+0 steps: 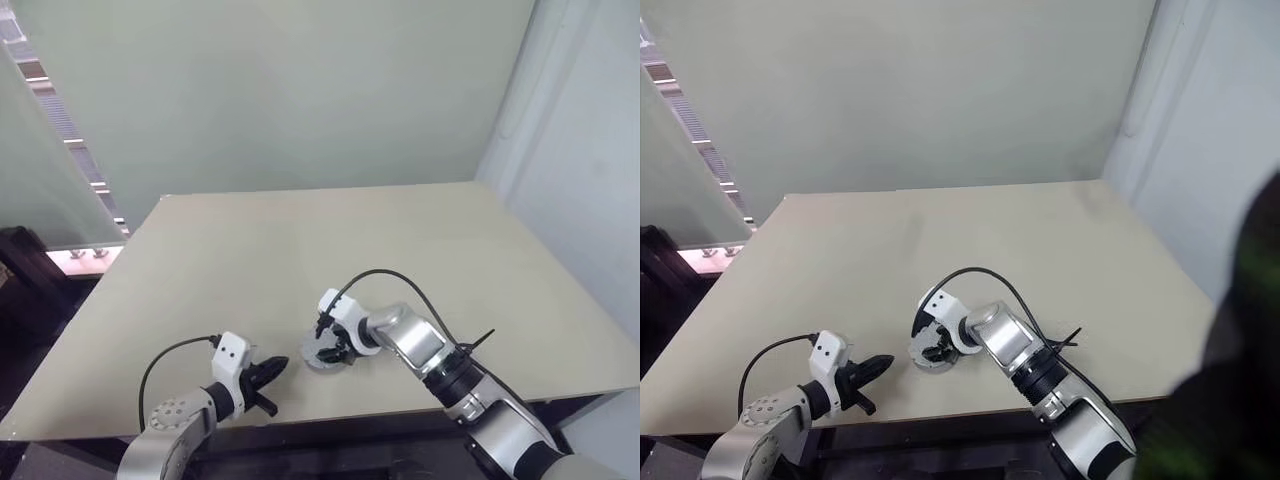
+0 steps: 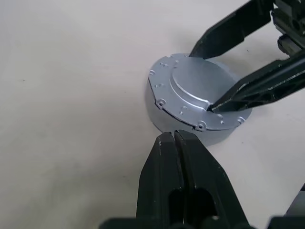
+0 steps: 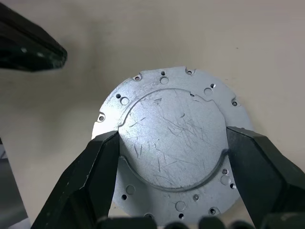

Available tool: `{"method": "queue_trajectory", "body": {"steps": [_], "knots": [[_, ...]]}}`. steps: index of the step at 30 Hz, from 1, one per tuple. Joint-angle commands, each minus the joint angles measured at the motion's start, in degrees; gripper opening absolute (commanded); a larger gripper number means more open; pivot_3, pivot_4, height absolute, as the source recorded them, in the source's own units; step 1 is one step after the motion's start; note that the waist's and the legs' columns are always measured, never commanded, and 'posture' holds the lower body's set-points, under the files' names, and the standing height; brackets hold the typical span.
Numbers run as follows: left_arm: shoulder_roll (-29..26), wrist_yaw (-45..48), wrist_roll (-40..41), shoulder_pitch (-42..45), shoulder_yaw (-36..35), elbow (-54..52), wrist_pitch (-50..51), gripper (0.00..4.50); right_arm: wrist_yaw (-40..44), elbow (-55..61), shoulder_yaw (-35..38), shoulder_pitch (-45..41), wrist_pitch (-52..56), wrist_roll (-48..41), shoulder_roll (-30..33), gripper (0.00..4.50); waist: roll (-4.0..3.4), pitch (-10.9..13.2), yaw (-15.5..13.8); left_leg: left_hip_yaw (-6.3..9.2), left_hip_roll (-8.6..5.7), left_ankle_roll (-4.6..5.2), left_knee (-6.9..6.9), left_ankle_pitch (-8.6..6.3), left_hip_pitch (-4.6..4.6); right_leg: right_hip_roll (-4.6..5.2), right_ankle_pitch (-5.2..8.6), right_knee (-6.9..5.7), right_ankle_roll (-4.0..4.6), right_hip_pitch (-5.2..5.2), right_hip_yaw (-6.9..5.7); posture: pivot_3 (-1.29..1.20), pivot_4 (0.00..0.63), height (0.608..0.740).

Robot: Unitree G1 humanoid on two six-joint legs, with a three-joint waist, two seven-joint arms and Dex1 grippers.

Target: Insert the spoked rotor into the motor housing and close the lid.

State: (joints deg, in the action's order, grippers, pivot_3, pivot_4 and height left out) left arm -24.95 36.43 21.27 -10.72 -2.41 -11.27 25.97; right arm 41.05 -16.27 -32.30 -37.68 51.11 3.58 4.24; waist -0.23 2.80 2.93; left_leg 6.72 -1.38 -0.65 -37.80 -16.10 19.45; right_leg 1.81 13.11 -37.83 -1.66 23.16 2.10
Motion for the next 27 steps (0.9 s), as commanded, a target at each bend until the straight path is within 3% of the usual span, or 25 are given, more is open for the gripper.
{"method": "queue_trajectory", "body": {"steps": [1,9,27], "knots": [[-0.80,0.31,0.87,0.23,-3.11,0.46,-1.56,0.00,-1.58,-2.85,-1.89,0.68,2.13,1.45,-0.15,3.27,-0.02,-0.10,0.00,0.00,0.00,0.00,0.00,0.00,-0.01,0.00,0.03,0.00,0.04,0.00,0.00,0.00,0.000,0.740],[-1.56,0.50,0.68,0.89,-5.53,2.12,-2.05,0.00,0.14,-3.82,-4.50,0.45,2.84,1.95,0.14,3.27,-0.16,-0.30,0.02,0.01,0.00,-0.01,0.02,0.00,-0.04,0.01,0.08,0.01,0.13,0.00,0.03,0.00,0.000,0.740],[-1.58,1.08,0.42,2.98,-3.62,1.41,-1.22,0.00,3.48,-5.09,-7.05,-1.22,2.78,2.39,2.61,3.27,-0.12,-0.38,-0.06,0.05,-0.10,-0.04,0.37,-0.02,-0.02,0.06,0.00,0.14,-0.02,0.05,0.04,0.00,0.000,0.740]]}}
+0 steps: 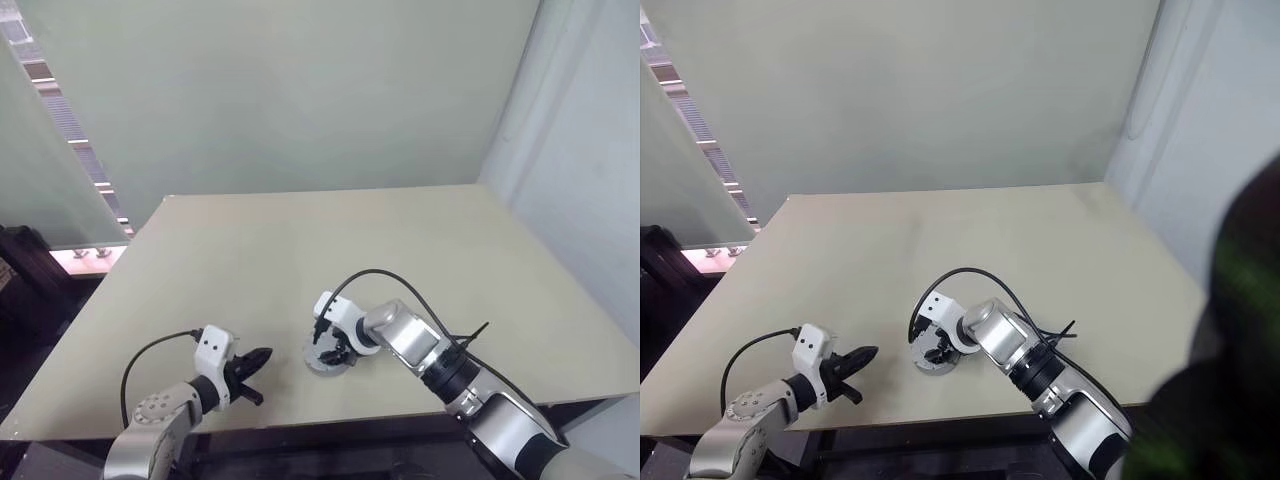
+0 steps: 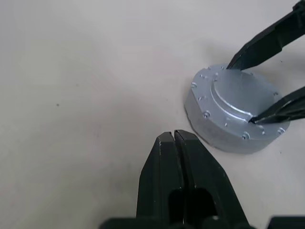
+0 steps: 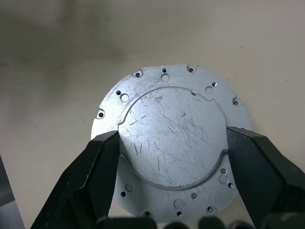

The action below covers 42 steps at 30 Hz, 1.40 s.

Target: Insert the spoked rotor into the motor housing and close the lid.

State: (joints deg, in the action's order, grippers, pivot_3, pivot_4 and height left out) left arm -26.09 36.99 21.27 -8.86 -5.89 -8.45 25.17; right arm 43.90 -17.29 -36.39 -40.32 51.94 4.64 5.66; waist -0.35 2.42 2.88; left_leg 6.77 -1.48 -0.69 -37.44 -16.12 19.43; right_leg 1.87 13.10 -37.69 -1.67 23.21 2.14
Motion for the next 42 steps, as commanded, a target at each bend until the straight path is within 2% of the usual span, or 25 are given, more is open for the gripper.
{"method": "queue_trajectory", "body": {"steps": [1,7,16,27,29,31,42], "knots": [[-0.40,0.65,0.26,1.38,0.29,-1.43,-0.36,0.00,0.64,-4.23,-2.97,1.36,1.91,1.31,1.12,3.27,0.00,0.00,-0.01,0.00,0.00,0.00,0.01,0.00,0.00,0.00,0.00,0.01,0.00,0.00,0.00,0.00,0.000,0.740],[1.24,1.35,-1.82,6.17,4.93,1.95,-1.49,0.00,0.93,-4.80,-3.12,1.07,1.39,1.14,0.78,3.27,0.00,-0.02,-0.01,0.00,-0.02,-0.04,0.00,0.03,-0.02,0.00,0.00,0.01,0.00,-0.03,-0.01,0.00,0.000,0.740],[5.34,1.18,-7.61,12.72,12.30,14.51,-4.41,0.00,1.44,-2.99,-3.53,1.75,1.24,1.07,1.39,3.27,0.09,-0.28,-0.02,0.00,-0.05,-0.04,0.14,0.04,-0.01,0.00,-0.01,0.02,-0.02,-0.04,0.02,0.00,0.000,0.740],[6.71,1.48,-10.17,14.30,14.17,20.41,-7.10,0.00,0.11,-0.44,-2.52,2.82,-5.66,1.98,2.68,3.27,-0.18,-0.54,-0.05,0.07,-0.18,-0.04,0.14,0.04,-0.05,0.08,0.00,0.15,-0.04,-0.15,0.01,0.00,0.000,0.740],[6.90,1.60,-10.32,14.59,14.29,20.66,-7.28,0.00,0.25,-0.44,-2.35,2.63,-6.04,1.95,2.79,3.99,-0.19,-0.54,-0.04,0.07,-0.17,-0.04,0.14,0.04,-0.07,0.08,0.00,0.14,-0.04,-0.16,0.01,0.00,0.000,0.740],[7.06,1.79,-10.48,14.77,14.37,20.84,-7.43,0.00,0.84,-0.15,-1.92,2.54,-5.53,1.43,2.72,4.49,-0.19,-0.54,-0.05,0.08,-0.15,-0.03,0.14,0.05,-0.12,0.06,0.00,0.12,-0.04,-0.20,0.00,0.00,0.000,0.740],[7.27,2.41,-11.12,14.91,14.82,20.75,-7.53,0.00,2.33,4.44,4.27,1.81,-1.34,-3.08,2.21,4.49,-0.20,-0.50,-0.08,0.14,-0.16,-0.04,0.35,0.03,-0.49,0.07,0.03,0.37,-0.06,-0.67,-0.01,0.00,0.000,0.740]]}}
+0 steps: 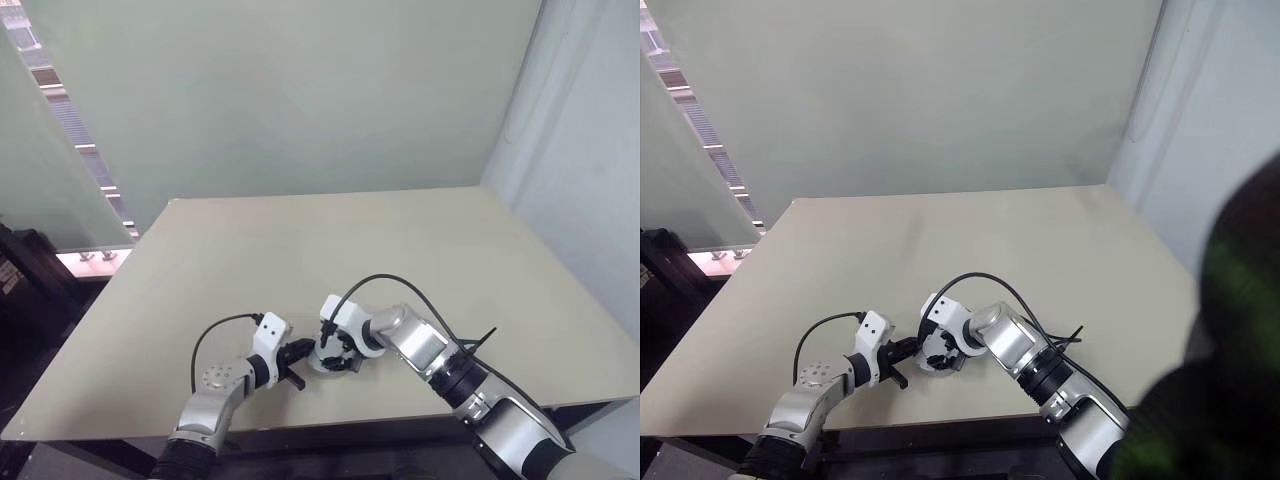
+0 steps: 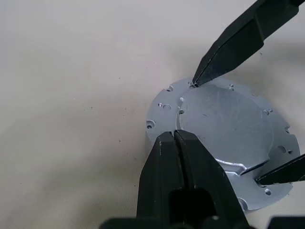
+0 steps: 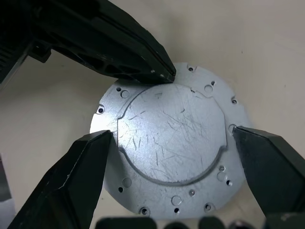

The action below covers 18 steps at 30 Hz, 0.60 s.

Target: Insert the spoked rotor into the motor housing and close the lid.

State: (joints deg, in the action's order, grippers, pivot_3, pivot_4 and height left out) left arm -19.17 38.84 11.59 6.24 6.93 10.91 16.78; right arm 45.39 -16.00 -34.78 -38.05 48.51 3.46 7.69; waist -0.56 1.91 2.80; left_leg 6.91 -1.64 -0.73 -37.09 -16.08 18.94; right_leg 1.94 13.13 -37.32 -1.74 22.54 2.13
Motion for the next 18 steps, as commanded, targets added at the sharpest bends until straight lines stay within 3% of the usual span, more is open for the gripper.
{"method": "queue_trajectory", "body": {"steps": [1,8,13,18], "knots": [[0.38,0.57,-1.48,-0.22,2.05,1.33,0.87,0.00,1.02,4.00,3.24,-0.58,2.79,-2.42,0.46,4.49,0.00,0.02,0.00,0.00,0.00,0.00,0.02,0.00,0.01,0.00,0.00,0.02,0.00,0.00,0.00,0.00,0.000,0.740],[0.62,0.77,-1.80,-0.14,2.39,1.35,0.91,0.00,-2.26,5.90,15.20,-1.47,9.51,-8.91,-1.17,4.49,-0.02,0.08,-0.01,0.07,0.01,0.00,0.14,0.00,0.03,-0.01,0.00,0.23,0.00,-0.03,-0.04,0.00,0.000,0.740],[0.90,0.98,-2.04,0.06,2.68,1.55,0.94,0.00,-8.61,-0.07,30.96,-3.70,20.74,-14.71,-3.57,4.49,-0.02,0.08,-0.07,0.11,-0.04,0.01,0.18,0.00,0.13,0.00,-0.01,0.34,0.00,-0.04,-0.03,0.00,0.000,0.740],[1.13,1.15,-2.26,0.20,2.77,1.71,0.92,0.00,-12.03,-8.22,41.07,-4.57,28.17,-18.78,-3.73,4.49,-0.04,0.09,-0.29,0.10,-0.09,0.02,0.22,-0.01,0.16,0.04,-0.01,0.43,0.00,-0.06,0.00,0.00,0.000,0.740]]}}
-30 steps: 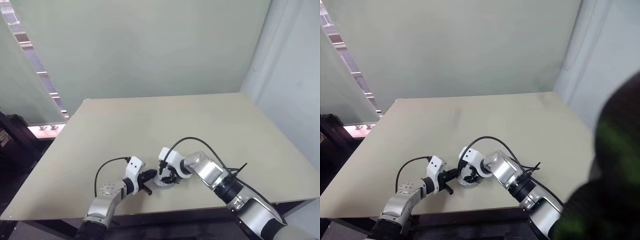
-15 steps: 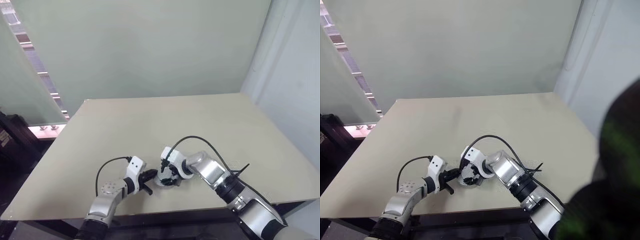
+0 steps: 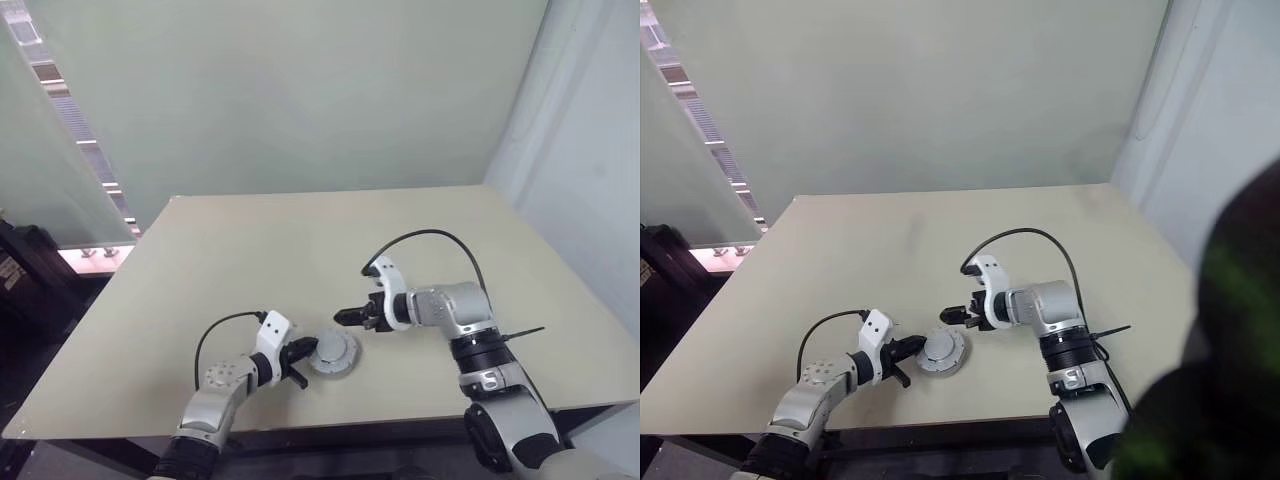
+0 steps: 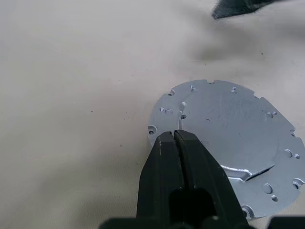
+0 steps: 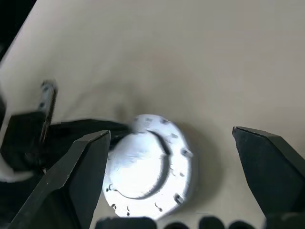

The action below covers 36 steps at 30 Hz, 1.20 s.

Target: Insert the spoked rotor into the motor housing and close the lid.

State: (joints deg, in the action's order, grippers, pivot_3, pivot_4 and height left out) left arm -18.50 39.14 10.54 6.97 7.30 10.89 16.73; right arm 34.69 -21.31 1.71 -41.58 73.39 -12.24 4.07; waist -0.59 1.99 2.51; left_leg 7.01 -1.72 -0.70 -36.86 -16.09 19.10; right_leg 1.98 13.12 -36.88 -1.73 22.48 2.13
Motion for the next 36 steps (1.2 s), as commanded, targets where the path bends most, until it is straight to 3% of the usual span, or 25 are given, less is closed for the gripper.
{"method": "queue_trajectory", "body": {"steps": [1,14,31,34,36], "knots": [[0.51,0.87,-1.26,-0.50,2.38,1.75,0.97,0.00,-1.78,-4.71,6.22,-0.97,4.23,-3.73,-0.15,4.49,-0.03,0.01,0.02,-0.01,0.00,0.00,0.01,0.00,0.02,0.00,0.00,0.01,0.00,0.01,0.00,0.00,0.000,0.740],[0.28,1.18,-1.30,-1.03,2.12,0.70,1.42,0.00,-4.15,-16.21,18.14,1.53,7.72,-11.86,-3.98,4.49,-0.12,0.04,0.21,-0.10,-0.02,0.04,0.02,0.00,0.07,-0.01,0.00,0.02,0.00,0.02,0.03,0.00,0.000,0.740],[-0.13,0.93,-1.25,-1.24,1.79,0.09,1.89,0.00,-8.13,-18.80,22.38,1.51,4.76,-14.71,-8.24,4.49,-0.15,0.05,0.38,-0.10,0.08,0.04,0.03,0.00,0.05,-0.09,0.00,0.00,0.00,0.04,0.03,0.00,0.000,0.740],[-0.15,0.92,-1.31,-1.25,1.71,0.09,1.89,0.00,-8.75,-19.54,23.86,1.40,4.48,-15.08,-8.11,3.93,-0.15,0.06,0.39,-0.11,0.09,0.04,0.03,0.00,0.05,-0.12,0.00,0.00,0.00,0.04,0.03,0.00,0.000,0.740],[-0.16,0.91,-1.32,-1.21,1.66,0.13,1.89,0.00,-8.97,-19.96,24.73,1.37,4.52,-15.45,-7.98,3.32,-0.16,0.07,0.39,-0.12,0.09,0.04,0.03,0.00,0.06,-0.12,0.00,0.00,0.00,0.05,0.04,0.00,0.000,0.740]]}}
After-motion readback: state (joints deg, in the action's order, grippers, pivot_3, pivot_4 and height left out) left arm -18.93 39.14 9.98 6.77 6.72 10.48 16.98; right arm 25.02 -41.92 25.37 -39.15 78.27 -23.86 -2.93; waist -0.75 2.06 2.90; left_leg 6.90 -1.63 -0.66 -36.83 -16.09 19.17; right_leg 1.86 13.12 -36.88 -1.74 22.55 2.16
